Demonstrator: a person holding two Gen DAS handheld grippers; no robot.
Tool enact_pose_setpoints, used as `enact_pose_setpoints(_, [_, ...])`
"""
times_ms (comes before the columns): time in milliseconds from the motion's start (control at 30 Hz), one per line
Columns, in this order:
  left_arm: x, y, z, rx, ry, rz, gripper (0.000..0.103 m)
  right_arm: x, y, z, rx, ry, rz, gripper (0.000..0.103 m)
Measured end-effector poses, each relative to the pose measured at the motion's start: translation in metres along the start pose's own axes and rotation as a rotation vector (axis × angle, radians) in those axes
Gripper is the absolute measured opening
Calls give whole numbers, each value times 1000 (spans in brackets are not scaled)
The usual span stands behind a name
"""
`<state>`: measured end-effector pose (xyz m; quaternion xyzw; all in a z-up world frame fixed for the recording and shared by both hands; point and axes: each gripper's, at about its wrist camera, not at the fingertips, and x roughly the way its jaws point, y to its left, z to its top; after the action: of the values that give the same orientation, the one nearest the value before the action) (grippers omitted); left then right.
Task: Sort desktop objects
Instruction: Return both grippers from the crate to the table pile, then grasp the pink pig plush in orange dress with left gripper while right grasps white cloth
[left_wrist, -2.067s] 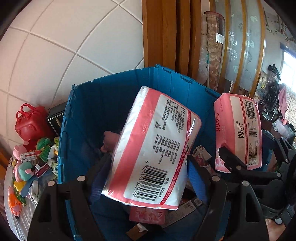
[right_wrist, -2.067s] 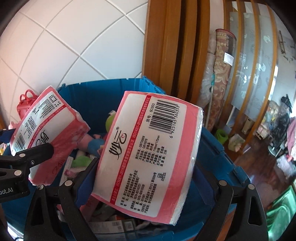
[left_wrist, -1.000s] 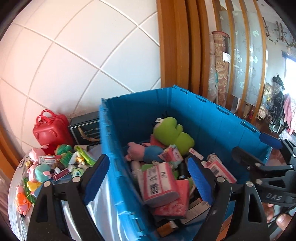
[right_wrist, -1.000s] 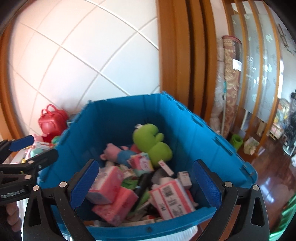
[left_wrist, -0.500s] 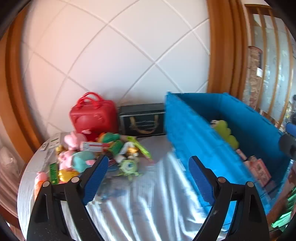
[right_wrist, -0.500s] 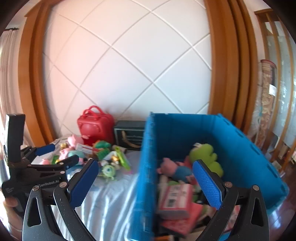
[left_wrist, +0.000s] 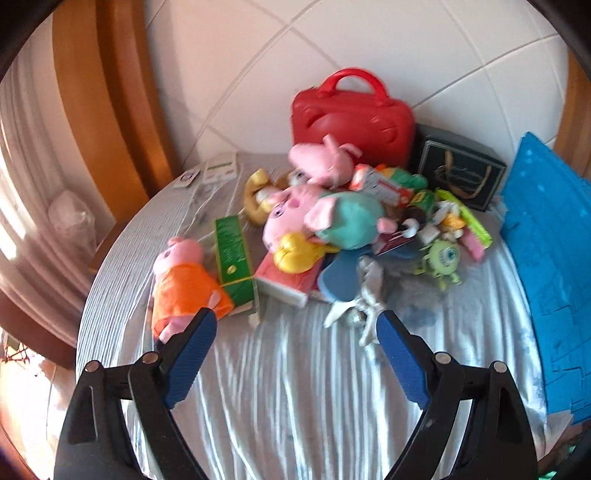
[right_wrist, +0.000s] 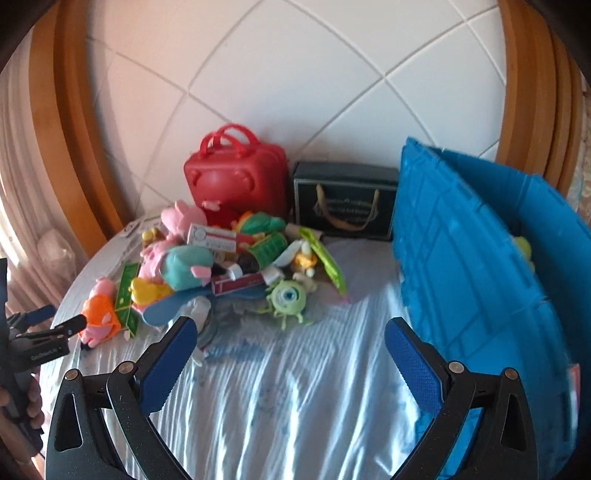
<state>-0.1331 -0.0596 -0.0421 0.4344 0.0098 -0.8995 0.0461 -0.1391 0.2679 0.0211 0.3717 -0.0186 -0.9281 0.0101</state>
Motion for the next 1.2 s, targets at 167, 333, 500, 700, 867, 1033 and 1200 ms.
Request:
enact_pose_setpoints(167, [56,82,-13,-119,114,71,89,73,25,-13,-3,152,23,103])
enact_pose_setpoints(333, [101,157,-14,-250,189,129,89,129,43,-21,0,253,23,103])
enact_pose_setpoints(500, [135,198,-5,-348,235,119,89,163,46,-19,13,317,-2,103])
enact_pose_setpoints(700, [188,200,36,-303,300,128,89,193,48,-13,27,361,-11,103])
enact_pose_setpoints(867, [246,196,62,-257,437,164,89,213,58,-19,1,422,4,103])
enact_pose_setpoints(1033, [288,197,68,-293,555,76,93,232,66,-25,-26,466,14,103])
enact_pose_setpoints(1200, [299,183,54,-226,554,169,78,248,83,-26,-59,499,47,103])
